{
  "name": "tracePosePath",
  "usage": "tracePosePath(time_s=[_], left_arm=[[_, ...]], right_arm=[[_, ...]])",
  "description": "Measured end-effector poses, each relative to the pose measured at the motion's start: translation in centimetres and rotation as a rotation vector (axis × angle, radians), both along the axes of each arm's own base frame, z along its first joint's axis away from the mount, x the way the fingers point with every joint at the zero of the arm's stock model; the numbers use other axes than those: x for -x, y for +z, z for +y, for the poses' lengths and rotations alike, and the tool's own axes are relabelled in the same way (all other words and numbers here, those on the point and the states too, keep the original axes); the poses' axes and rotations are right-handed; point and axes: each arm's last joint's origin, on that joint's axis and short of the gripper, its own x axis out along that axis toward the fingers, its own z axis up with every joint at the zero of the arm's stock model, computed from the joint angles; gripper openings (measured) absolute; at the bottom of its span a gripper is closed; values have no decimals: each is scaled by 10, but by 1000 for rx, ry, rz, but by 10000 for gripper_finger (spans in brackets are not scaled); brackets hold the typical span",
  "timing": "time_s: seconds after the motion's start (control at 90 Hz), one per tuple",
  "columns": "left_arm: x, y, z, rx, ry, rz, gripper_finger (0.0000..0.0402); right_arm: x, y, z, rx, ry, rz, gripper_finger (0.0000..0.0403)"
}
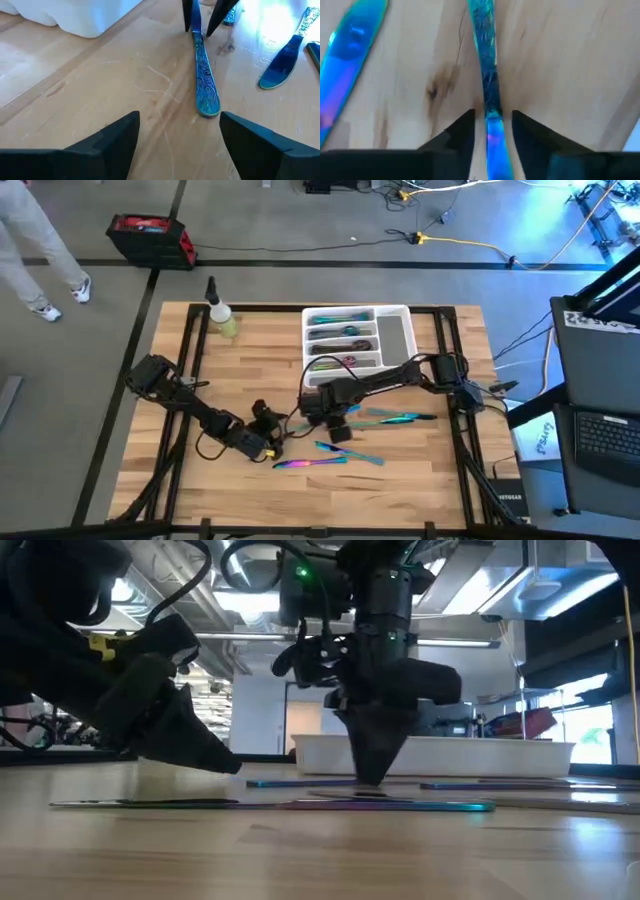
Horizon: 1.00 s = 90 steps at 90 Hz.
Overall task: Sort silverware
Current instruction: Put the blue knife on the white silverware tray
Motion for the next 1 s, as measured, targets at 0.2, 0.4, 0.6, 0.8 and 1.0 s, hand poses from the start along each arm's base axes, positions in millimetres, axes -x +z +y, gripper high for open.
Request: tracePosePath(time_s=[0.2, 0.4, 0.6, 0.8, 1.0], left_arm=[[0, 0, 0, -1, 3, -2, 263], [0, 0, 0, 1, 5, -2, 263], [0, 0, 0, 1, 5, -2, 263], [0, 0, 0, 1, 5, -2, 263], [0, 0, 0, -3, 3, -1, 263]], right_arm=[[-2, 1, 0, 22, 18, -21, 165], [-8, 3, 7, -8, 63, -94, 156], [-10, -2, 8, -17, 67, -107, 127], [-7, -8, 8, -18, 68, -101, 97], [-7, -8, 8, -18, 72, -102, 65]])
